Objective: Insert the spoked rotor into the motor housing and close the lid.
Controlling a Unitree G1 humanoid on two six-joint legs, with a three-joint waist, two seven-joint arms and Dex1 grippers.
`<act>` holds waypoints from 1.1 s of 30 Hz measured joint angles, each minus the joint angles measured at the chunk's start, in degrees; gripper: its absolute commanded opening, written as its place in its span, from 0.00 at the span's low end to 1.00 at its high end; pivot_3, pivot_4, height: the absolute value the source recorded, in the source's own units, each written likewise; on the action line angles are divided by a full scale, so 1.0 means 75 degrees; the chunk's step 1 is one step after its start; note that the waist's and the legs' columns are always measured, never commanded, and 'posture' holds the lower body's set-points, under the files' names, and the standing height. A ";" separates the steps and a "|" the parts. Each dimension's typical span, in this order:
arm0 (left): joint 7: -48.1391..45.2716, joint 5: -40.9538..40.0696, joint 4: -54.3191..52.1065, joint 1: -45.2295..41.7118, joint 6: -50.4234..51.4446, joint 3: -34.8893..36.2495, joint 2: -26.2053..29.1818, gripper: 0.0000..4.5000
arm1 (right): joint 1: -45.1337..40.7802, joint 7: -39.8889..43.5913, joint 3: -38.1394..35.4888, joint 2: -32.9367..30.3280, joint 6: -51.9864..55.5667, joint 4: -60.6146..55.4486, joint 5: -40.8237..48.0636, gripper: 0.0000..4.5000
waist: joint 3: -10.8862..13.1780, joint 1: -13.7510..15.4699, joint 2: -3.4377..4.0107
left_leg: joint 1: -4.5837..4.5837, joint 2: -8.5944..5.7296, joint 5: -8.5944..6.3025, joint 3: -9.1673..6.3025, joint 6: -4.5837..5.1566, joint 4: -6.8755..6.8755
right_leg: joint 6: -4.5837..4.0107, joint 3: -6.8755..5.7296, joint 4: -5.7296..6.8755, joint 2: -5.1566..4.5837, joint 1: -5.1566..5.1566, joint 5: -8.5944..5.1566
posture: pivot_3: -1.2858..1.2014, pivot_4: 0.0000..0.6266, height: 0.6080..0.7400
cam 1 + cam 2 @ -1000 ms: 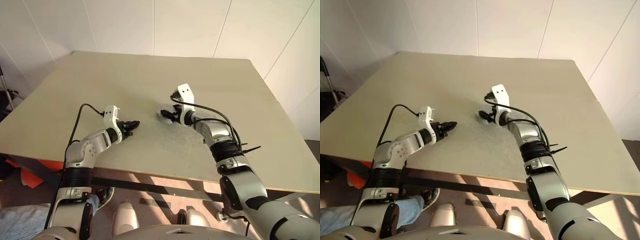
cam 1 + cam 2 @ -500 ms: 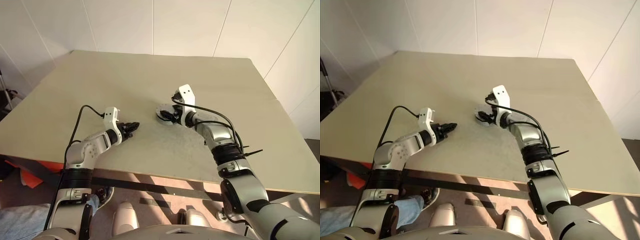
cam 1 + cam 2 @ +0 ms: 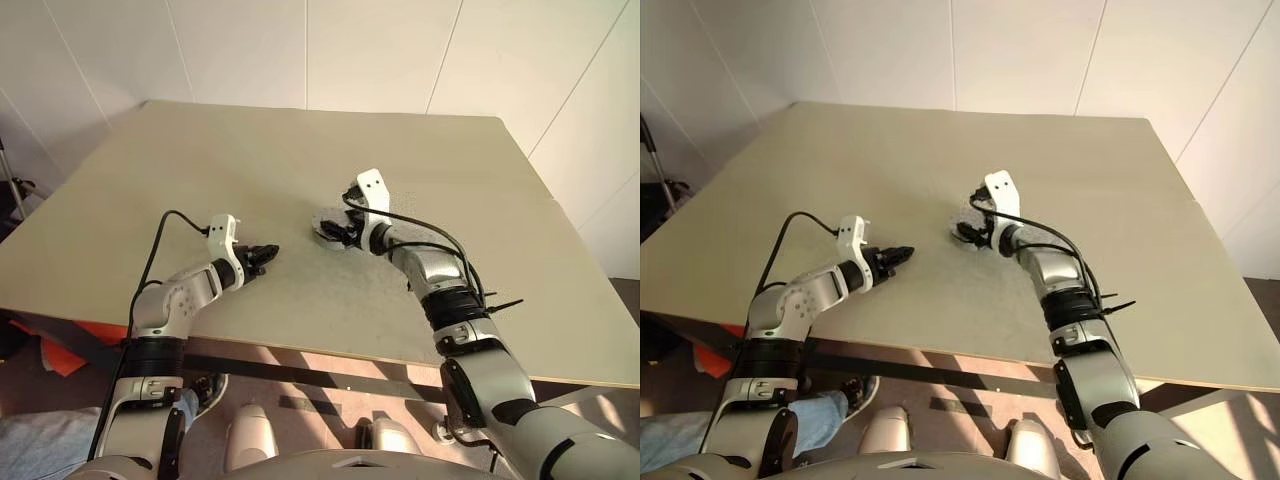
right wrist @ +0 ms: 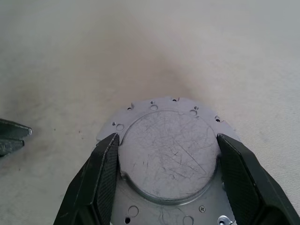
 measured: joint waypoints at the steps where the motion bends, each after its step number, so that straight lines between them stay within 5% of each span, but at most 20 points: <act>1: 0.0000 0.0019 0.0000 0.0005 0.0000 -0.0001 0.0000 0.36 | -0.0002 0.0005 -0.0030 -0.0001 0.0032 -0.0007 0.0051 0.71 | 0.0000 0.0001 0.0000 | 0.0000 0.0000 0.0000 0.0000 0.0000 0.0000 | 0.0000 0.0000 0.0000 0.0000 0.0000 0.0000 | 0.52 0.00 1.00; 22: -0.0005 0.0070 0.0002 0.0038 -0.0001 0.0000 -0.0002 0.36 | -0.0075 -0.0369 0.0234 -0.0012 -0.0414 0.0197 -0.0430 0.71 | 0.0000 0.0008 0.0000 | -0.0004 -0.0001 0.0000 0.0000 -0.0001 0.0000 | 0.0000 -0.0001 -0.0002 -0.0001 0.0000 0.0000 | 0.52 0.00 1.00; 33: -0.0027 0.0085 0.0023 0.0037 -0.0005 -0.0007 0.0001 0.36 | 0.0135 0.0320 0.0319 -0.0287 -0.0246 -0.0459 -0.0366 0.71 | 0.0001 0.0005 0.0000 | -0.0006 0.0000 0.0000 0.0000 0.0001 0.0000 | 0.0000 -0.0001 -0.0004 0.0000 -0.0002 0.0000 | 0.52 0.00 1.00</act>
